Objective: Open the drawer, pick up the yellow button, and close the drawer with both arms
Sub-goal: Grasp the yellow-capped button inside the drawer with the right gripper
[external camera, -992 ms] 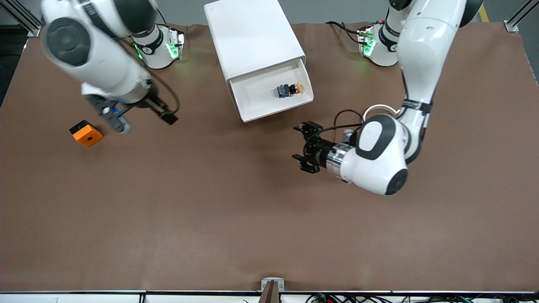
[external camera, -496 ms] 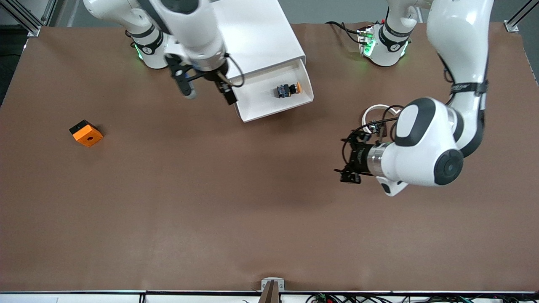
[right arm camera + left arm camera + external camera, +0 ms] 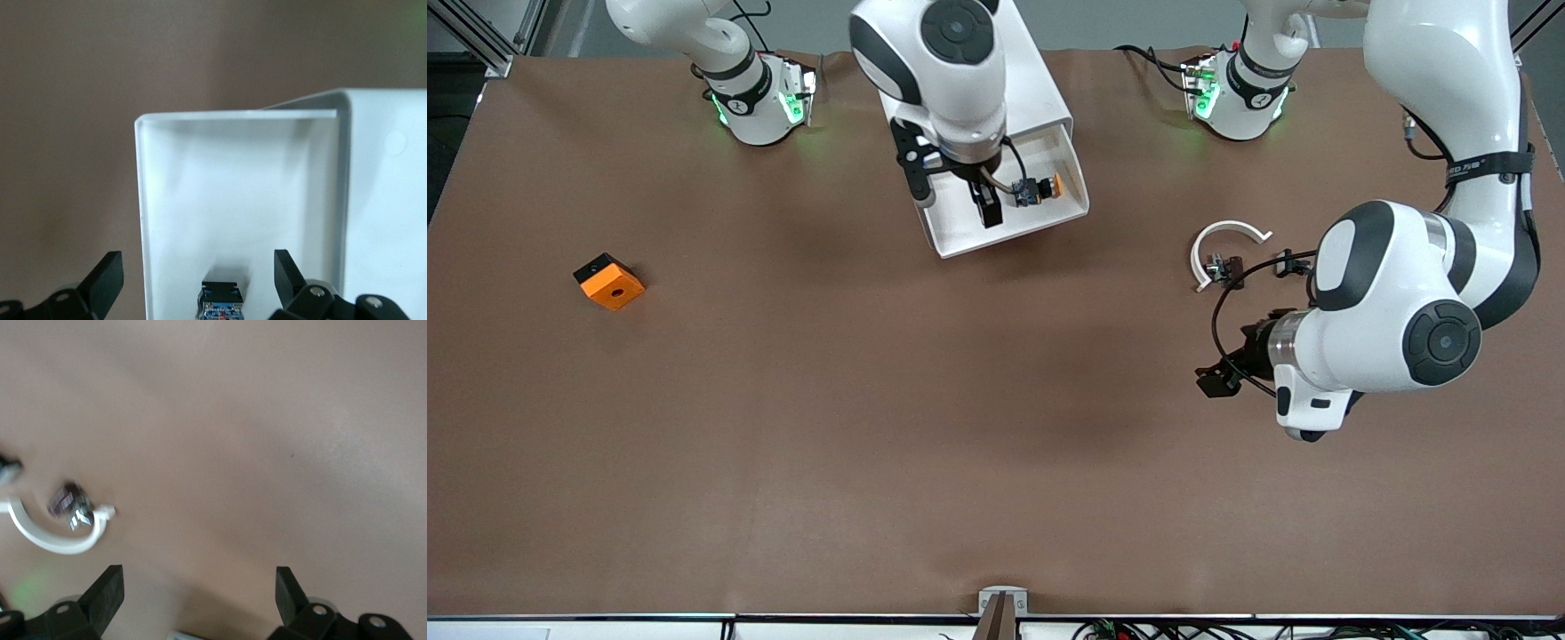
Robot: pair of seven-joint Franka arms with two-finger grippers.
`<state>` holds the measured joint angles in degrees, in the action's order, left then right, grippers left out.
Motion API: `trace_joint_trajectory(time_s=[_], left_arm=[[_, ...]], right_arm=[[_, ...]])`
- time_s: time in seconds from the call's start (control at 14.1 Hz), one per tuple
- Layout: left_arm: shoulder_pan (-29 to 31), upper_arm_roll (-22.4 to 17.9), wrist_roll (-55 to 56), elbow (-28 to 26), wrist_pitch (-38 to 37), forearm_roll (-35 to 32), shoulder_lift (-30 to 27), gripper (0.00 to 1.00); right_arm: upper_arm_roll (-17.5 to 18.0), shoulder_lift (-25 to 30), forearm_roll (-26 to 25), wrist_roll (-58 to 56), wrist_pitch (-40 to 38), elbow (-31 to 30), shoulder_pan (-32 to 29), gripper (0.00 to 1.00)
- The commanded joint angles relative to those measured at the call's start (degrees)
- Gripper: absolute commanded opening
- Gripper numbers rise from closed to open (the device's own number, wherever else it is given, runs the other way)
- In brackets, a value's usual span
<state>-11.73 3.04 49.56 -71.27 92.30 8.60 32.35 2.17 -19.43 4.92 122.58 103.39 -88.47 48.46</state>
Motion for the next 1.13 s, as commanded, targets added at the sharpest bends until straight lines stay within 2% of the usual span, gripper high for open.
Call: trace_joint_trajectory(time_s=[0.0, 0.21, 0.57, 0.85, 1.06], left_arm=[[-1.02, -0.41, -7.43, -0.89, 1.3, -5.07, -2.37, 1.0], [-0.76, -0.32, -12.46, -1.15, 1.83, -5.97, -3.95, 1.0], [-1.63, 0.29, -12.73, -3.35, 1.48, -6.14, -4.22, 1.0], [-1.63, 2.32, -12.2, -6.59, 1.48, -6.14, -4.31, 1.0], [-2.07, 2.84, -12.29, -8.53, 1.4, -6.06, -4.66, 1.0]], right_arm=[[-0.77, -4.2, -0.88, 4.24, -0.91, 5.5, 1.98, 1.0], [-0.77, -5.7, -0.88, 5.9, 1.02, 5.94, 2.6, 1.0], [-0.68, -7.11, -0.26, 6.97, 1.55, 6.29, 3.13, 1.0], [-0.59, -9.39, 0.18, 6.88, 1.64, 8.14, 4.18, 1.0], [-0.59, -9.66, 2.1, 6.61, 1.56, 9.1, 5.15, 1.0]])
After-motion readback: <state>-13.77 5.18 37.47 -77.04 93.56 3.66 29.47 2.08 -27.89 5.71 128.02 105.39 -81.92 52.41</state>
